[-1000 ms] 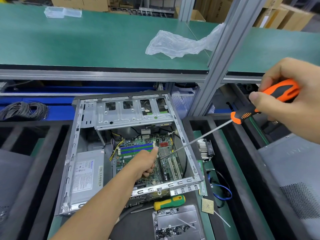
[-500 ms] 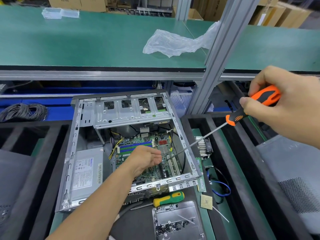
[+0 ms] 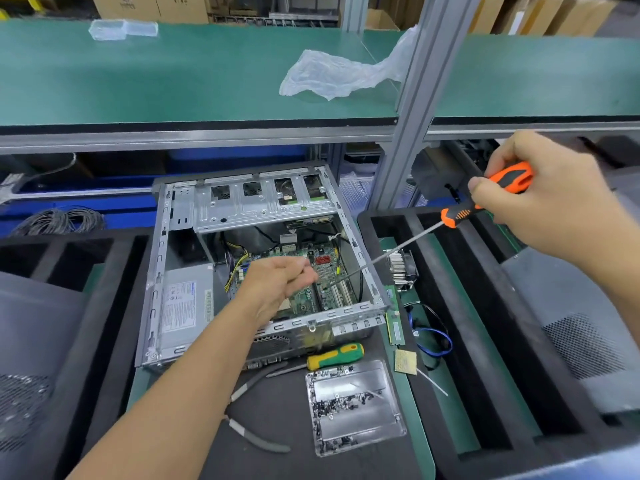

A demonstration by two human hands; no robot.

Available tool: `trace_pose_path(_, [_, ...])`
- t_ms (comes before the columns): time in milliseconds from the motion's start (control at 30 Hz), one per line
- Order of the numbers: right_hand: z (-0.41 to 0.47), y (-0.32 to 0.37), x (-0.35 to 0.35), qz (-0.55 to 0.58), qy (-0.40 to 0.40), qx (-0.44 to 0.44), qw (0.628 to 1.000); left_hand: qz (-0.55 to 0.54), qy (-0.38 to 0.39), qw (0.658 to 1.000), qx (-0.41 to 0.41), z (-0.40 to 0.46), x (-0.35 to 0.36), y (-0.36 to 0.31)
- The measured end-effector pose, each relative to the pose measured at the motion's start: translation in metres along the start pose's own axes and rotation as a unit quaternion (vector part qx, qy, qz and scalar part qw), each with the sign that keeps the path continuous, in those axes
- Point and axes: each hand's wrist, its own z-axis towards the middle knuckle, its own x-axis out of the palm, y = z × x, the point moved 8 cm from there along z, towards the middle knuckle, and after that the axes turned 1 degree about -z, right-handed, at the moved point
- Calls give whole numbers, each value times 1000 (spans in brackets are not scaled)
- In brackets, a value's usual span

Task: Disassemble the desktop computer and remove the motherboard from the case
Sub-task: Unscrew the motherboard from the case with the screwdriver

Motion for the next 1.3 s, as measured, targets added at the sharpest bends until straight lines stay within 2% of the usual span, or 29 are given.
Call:
trace_pose_path(100, [-7, -1, -3, 11, -15, 5, 1000, -9, 37, 999, -7, -22, 12, -9])
trace_pose_path(267, [-12, -1, -8, 19, -41, 7, 999, 67, 174, 978, -93, -72, 44, 21])
trace_pose_path(333, [-14, -1, -8, 23, -48, 6, 999, 110, 198, 966, -121, -87, 48, 44])
trace_pose_path(467, [-20, -1, -5, 27, -59, 5, 998, 222, 149, 952, -146, -95, 36, 97])
trace_pose_path(633, [-27, -3, 1, 43, -51, 5, 998, 353, 74, 927, -102, -89, 23, 134])
trace_pose_path(700, [-28, -5, 2, 55, -47, 10, 997, 456, 55, 887, -48, -84, 26, 135])
trace_pose_path(800, [-29, -8, 4, 70, -43, 12, 997, 601, 55, 797, 30, -78, 38, 137])
trace_pose_path(900, [-27, -8, 3, 75, -37, 1, 996, 702, 84, 705, 56, -76, 50, 147])
trace_pose_path(967, [-23, -8, 4, 77, -31, -9, 997, 739, 96, 664, 63, -74, 53, 153])
trace_pose_path(1033, [-17, -8, 4, 81, -28, -17, 996, 753, 98, 647, 63, -72, 53, 158])
trace_pose_path(1300, [3, -10, 17, 115, 6, -39, 993, 767, 60, 633, 85, -75, 52, 155])
